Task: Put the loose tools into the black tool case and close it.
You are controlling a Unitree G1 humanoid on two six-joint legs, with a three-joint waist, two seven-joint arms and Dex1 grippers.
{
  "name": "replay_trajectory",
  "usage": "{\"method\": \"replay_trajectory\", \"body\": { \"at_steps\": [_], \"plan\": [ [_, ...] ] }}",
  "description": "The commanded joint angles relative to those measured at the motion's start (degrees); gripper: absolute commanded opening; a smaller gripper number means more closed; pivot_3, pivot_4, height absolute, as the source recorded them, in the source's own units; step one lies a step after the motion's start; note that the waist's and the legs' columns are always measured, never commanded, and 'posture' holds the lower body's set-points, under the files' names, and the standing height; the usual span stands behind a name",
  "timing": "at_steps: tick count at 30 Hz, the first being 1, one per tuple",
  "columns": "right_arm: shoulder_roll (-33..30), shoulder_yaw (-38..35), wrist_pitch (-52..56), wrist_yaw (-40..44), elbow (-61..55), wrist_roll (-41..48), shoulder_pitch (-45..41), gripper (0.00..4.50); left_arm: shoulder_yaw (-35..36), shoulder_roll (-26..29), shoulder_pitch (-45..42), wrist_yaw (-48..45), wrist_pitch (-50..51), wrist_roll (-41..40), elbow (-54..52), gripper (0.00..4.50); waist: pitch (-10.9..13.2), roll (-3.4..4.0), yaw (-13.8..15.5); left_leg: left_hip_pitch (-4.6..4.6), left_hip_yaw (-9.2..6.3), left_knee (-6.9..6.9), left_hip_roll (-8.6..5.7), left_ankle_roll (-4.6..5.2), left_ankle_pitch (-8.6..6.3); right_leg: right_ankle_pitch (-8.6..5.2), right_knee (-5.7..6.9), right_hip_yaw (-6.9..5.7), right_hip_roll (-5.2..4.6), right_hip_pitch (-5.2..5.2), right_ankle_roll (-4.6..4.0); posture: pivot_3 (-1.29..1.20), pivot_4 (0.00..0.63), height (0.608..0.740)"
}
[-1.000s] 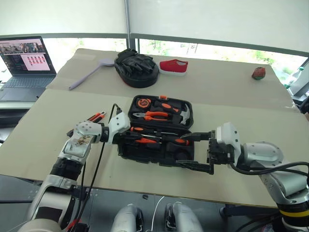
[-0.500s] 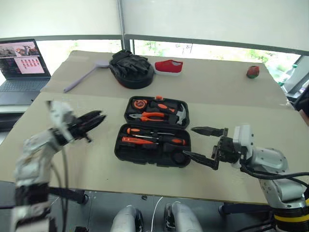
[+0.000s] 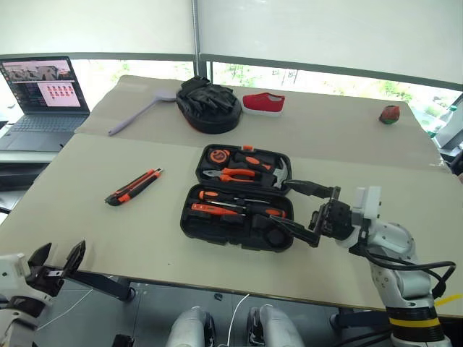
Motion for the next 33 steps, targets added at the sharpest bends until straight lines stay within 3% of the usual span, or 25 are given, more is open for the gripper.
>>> {"method": "replay_trajectory", "body": {
  "at_steps": [1,7,11,16,22,26,32,33],
  "plan": [
    [0.5,-0.4,-1.8,-0.2,0.3,0.2,-1.7,4.50,-2.7,5.4,-5.4,-0.5,-0.5,1.0,0.7,4.49,0.0,0.00,0.2,-0.02,0.00,0.00,0.00,0.01,-0.01,0.00,0.01,0.00,0.00,0.01,0.00,0.00,0.150,0.740],
    [2.2,-0.7,-1.0,-2.5,1.2,0.4,-3.1,4.50,-13.7,17.0,-23.3,-4.7,3.1,5.3,12.7,4.49,0.0,0.02,-0.1,-0.05,0.01,-0.02,0.01,-0.31,0.18,0.02,0.16,-0.03,0.10,-0.02,-0.01,0.00,0.150,0.740],
    [2.7,-1.0,1.0,-6.3,0.2,-0.1,-2.8,4.50,-25.3,22.4,-38.6,-11.0,2.5,12.9,28.3,4.49,0.0,0.02,-0.2,-0.09,0.13,-0.02,-0.02,-0.29,0.19,0.03,0.18,-0.03,0.18,-0.03,0.00,0.00,0.150,0.740],
    [2.2,-0.3,1.5,-7.2,-2.3,0.0,-0.6,4.50,-31.1,22.1,-48.6,-15.3,0.0,16.2,40.7,4.49,0.0,0.02,-1.1,-0.10,0.36,-0.02,-0.02,-0.28,0.22,0.03,0.21,0.03,0.38,-0.11,0.01,0.00,0.150,0.740],
    [0.5,-0.7,2.8,-7.3,-4.8,0.7,1.0,4.50,-36.2,20.0,-54.2,-16.7,-2.1,20.6,51.3,4.49,0.0,0.02,-1.5,-0.08,0.39,0.00,-0.01,-0.16,0.30,0.01,0.27,0.11,0.41,-0.13,0.03,0.00,0.150,0.740],
    [-0.2,-0.8,3.9,-7.4,-5.9,1.3,1.3,4.50,-36.3,19.0,-56.5,-15.4,-4.8,22.0,57.0,3.53,0.0,0.04,-1.5,0.03,0.33,0.00,0.00,-0.38,0.24,0.01,0.29,0.18,0.29,-0.07,0.03,0.00,0.150,0.740],
    [-0.5,-1.0,4.1,-6.9,-5.8,1.6,2.1,4.50,-34.0,18.3,-55.3,-18.4,-8.9,19.6,57.0,1.54,-0.1,0.21,-1.5,0.10,0.27,-0.01,0.02,-0.26,0.29,0.01,0.30,0.18,0.27,0.00,0.03,0.00,0.150,0.740],
    [-0.6,-0.8,4.1,-6.7,-5.7,1.7,2.1,4.50,-32.4,17.8,-54.5,-20.4,-10.8,17.4,54.9,1.54,-0.1,0.21,-1.5,0.10,0.28,-0.01,0.02,-0.19,0.31,0.01,0.30,0.18,0.27,0.00,0.03,0.00,0.150,0.740]
  ]
}}
